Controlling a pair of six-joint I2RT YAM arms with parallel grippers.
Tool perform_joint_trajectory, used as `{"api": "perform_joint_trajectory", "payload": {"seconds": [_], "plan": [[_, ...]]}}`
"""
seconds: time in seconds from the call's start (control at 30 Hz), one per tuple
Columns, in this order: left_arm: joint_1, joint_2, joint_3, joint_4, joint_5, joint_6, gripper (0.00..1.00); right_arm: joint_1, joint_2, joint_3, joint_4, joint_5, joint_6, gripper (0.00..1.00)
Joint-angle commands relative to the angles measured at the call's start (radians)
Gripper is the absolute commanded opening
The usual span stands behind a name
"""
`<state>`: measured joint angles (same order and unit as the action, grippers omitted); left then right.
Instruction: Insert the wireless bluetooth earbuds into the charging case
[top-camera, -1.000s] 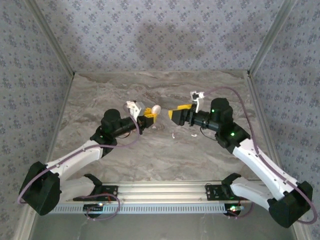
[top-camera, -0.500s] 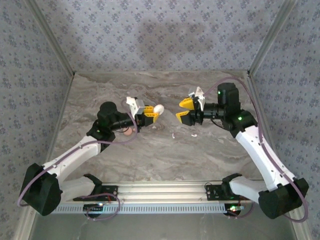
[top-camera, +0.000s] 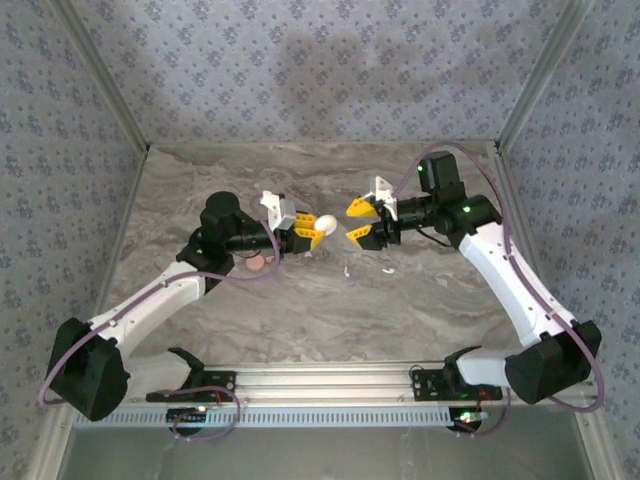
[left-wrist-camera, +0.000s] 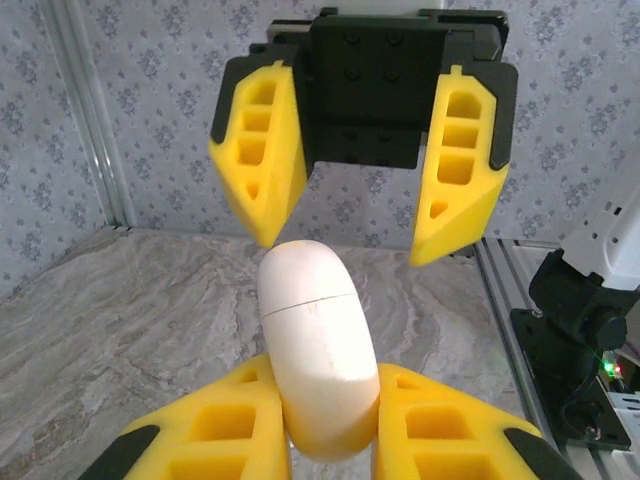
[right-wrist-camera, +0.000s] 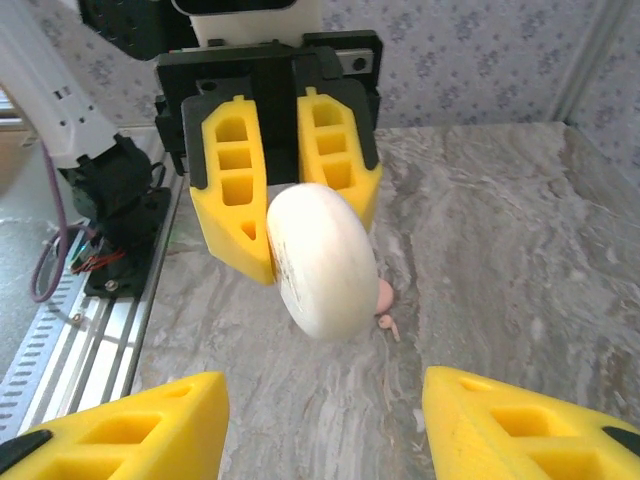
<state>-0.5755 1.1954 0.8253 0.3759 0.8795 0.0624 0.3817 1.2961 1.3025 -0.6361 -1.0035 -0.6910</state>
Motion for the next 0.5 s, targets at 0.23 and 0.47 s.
{"api": "perform_joint_trajectory", "payload": {"seconds": [0.23, 0.47], "plan": [[0.004, -0.002, 0.060, -0.029, 0.079, 0.033, 0.17, 0.060, 0.119, 0.138, -0.136, -0.122, -0.120, 0.53], [0.004, -0.007, 0.060, -0.033, 0.082, 0.036, 0.17, 0.089, 0.159, 0.182, -0.236, -0.144, -0.187, 0.38]]}}
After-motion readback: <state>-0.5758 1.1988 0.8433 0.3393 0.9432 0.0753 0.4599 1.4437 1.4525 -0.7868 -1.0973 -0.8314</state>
